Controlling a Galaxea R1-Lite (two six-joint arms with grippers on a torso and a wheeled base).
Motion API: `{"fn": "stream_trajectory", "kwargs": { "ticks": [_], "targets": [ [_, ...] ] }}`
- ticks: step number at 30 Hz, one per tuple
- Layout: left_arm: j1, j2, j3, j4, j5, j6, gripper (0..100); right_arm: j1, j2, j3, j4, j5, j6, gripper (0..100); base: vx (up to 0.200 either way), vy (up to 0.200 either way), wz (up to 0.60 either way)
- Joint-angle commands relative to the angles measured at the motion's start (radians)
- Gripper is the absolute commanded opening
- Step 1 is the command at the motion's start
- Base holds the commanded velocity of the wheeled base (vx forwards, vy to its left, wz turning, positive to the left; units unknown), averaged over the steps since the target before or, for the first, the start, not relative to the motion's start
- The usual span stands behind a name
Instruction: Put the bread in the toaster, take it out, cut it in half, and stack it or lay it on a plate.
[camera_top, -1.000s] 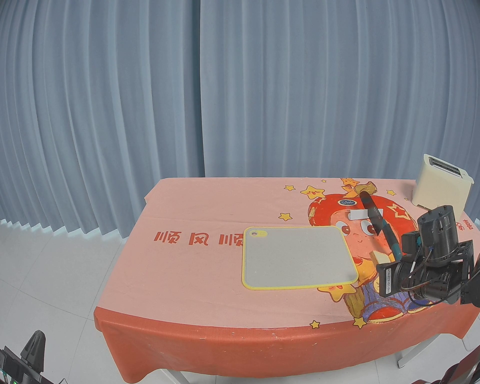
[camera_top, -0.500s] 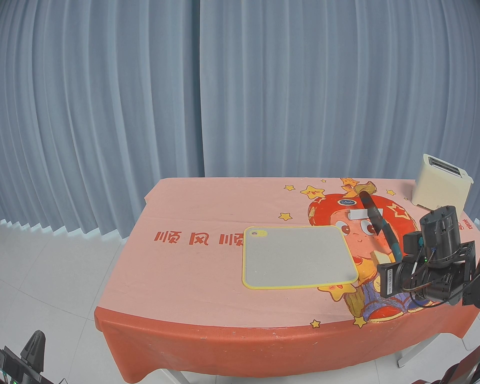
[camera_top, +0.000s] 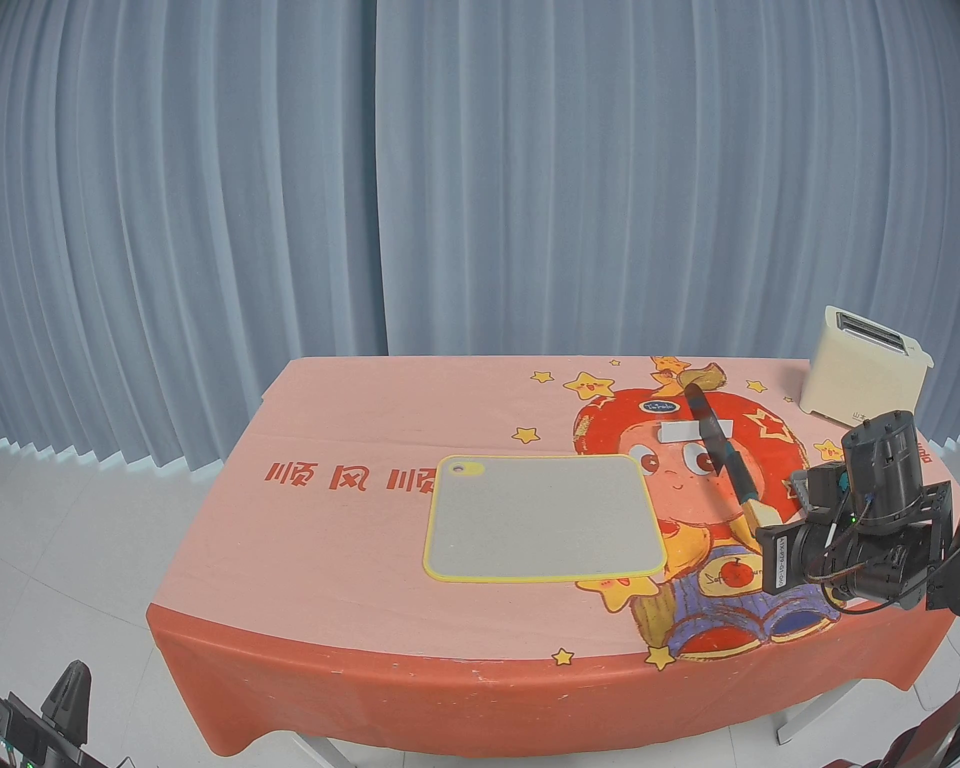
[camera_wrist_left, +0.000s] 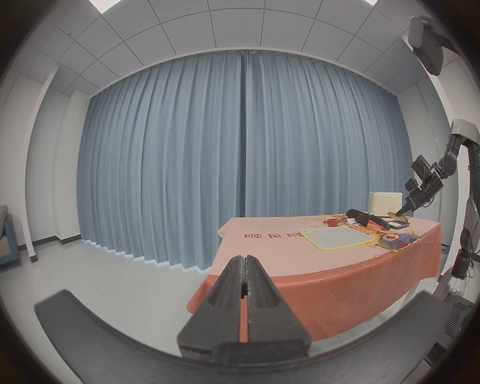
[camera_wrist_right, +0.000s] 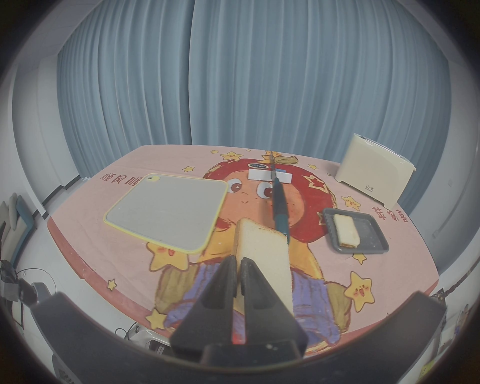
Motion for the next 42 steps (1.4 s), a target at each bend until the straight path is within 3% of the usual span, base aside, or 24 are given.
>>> {"fn": "stream_trajectory", "kwargs": {
  "ticks": [1, 9, 27, 42],
  "targets": [
    [0.0, 0.001, 0.018, 0.0, 0.0, -0.001, 0, -0.003, 0.002, 0.0, 0.0, 0.0, 0.0, 0, 0.0, -0.2, 0.0],
    [0.0, 0.001, 0.018, 0.0, 0.0, 0.001, 0, -0.023, 0.005, 0.0, 0.0, -0.001, 0.0, 0, 0.0, -0.2, 0.0],
    [0.0, 0.001, 0.018, 0.0, -0.002, 0.002, 0, -0.064, 0.032, -0.015, -0.002, -0.017, 0.0, 0, 0.0, 0.0, 0.0],
    [0.0, 0.001, 0.018, 0.0, -0.002, 0.001, 0, -0.15, 0.18, -0.115, 0.0, -0.014, 0.0, 0, 0.0, 0.0, 0.0]
  ]
}}
